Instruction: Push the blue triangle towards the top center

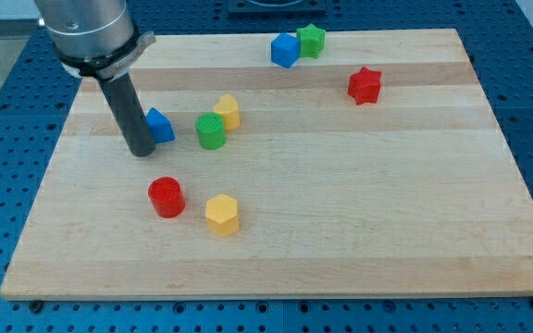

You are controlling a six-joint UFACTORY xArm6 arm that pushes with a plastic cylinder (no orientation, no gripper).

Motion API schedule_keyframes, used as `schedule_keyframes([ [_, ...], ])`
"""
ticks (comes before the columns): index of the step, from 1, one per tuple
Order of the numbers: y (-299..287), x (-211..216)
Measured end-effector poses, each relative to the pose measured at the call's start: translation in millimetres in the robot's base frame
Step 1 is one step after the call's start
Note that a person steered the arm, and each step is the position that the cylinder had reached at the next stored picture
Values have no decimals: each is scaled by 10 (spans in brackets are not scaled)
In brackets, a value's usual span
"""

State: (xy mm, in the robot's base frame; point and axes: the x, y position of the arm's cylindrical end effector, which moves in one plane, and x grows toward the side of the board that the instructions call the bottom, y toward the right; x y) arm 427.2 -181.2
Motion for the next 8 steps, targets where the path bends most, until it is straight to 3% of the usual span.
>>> schedule_keyframes([
  [1,244,-141],
  [3,-279,-452],
  [5,438,-561],
  [7,551,-989],
  [8,994,-1002],
])
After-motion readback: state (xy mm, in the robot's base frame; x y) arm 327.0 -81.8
